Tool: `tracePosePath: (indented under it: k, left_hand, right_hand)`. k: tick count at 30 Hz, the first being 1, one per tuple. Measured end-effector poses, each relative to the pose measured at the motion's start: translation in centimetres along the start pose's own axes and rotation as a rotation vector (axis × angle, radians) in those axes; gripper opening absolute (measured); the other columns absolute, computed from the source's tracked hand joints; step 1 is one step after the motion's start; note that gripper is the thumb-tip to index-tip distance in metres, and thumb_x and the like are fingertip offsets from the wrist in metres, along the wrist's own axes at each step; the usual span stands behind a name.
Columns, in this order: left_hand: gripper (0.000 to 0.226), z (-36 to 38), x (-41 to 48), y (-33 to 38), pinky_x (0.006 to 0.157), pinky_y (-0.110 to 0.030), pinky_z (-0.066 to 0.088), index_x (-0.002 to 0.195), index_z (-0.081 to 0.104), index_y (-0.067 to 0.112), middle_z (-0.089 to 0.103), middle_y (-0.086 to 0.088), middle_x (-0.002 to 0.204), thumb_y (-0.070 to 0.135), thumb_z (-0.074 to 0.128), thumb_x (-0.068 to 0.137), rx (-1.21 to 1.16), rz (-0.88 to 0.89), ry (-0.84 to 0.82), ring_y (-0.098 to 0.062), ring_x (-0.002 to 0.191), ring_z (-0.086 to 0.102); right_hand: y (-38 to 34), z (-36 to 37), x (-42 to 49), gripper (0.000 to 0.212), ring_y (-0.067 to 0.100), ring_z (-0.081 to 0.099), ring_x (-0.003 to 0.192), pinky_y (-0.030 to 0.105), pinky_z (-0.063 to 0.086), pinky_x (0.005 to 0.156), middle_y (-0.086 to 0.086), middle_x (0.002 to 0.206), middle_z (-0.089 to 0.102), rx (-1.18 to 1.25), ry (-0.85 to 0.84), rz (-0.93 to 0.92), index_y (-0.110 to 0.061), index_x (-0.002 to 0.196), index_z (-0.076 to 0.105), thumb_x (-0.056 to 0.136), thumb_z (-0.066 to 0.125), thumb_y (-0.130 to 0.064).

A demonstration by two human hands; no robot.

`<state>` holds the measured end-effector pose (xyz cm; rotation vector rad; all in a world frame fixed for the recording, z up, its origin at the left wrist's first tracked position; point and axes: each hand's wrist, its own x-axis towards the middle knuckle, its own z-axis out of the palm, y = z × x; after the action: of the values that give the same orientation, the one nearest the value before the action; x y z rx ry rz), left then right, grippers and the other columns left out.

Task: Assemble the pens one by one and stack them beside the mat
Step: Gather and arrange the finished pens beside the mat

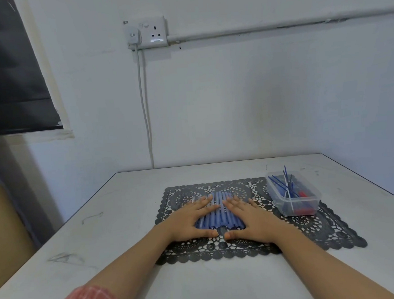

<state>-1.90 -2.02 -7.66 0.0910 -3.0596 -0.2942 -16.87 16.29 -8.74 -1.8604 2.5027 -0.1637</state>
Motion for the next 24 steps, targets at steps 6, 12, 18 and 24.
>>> tracePosePath:
  k: [6, 12, 18, 24]
  left_hand:
    - [0.082, 0.9, 0.6, 0.2, 0.117, -0.037, 0.009, 0.143, 0.027, 0.040, 0.017, 0.014, 0.154, 0.071, 0.056, 0.073, -0.186, -0.076, 0.060, -0.003, 0.141, 0.010]
    - [0.077, 1.2, 0.6, 0.3, 0.116, -0.032, 0.013, 0.137, 0.041, 0.039, 0.029, 0.015, 0.149, 0.068, 0.063, 0.069, -0.258, -0.102, 0.117, 0.000, 0.138, 0.018]
    - [0.076, 1.1, 0.6, 0.9, 0.115, -0.032, 0.016, 0.135, 0.044, 0.038, 0.032, 0.014, 0.148, 0.068, 0.064, 0.069, -0.226, -0.132, 0.155, -0.001, 0.137, 0.022]
    - [0.069, 0.8, 0.6, 1.5, 0.113, -0.029, 0.016, 0.139, 0.037, 0.040, 0.030, 0.014, 0.149, 0.065, 0.057, 0.077, -0.117, -0.063, 0.146, -0.003, 0.137, 0.023]
  right_hand:
    - [-0.1, -0.2, 0.3, 0.106, 0.007, -0.001, 0.142, 0.033, -0.003, 0.116, -0.008, 0.156, 0.004, 0.088, 0.018, 0.000, -0.030, 0.148, 0.010, 0.059, 0.007, -0.088]
    - [-0.1, -0.2, 0.2, 0.098, 0.007, 0.007, 0.142, 0.030, 0.004, 0.114, -0.008, 0.155, 0.013, 0.145, 0.048, 0.010, -0.031, 0.147, 0.019, 0.064, 0.018, -0.084]
    - [-0.3, -0.4, 0.2, 0.099, 0.008, 0.011, 0.141, 0.032, 0.010, 0.116, -0.010, 0.154, 0.017, 0.190, 0.064, 0.012, -0.031, 0.145, 0.023, 0.062, 0.020, -0.085]
    - [-0.4, -0.4, 0.2, 0.096, 0.005, 0.005, 0.142, 0.034, 0.004, 0.117, -0.011, 0.155, 0.010, 0.143, 0.034, -0.002, -0.030, 0.147, 0.017, 0.065, 0.015, -0.081]
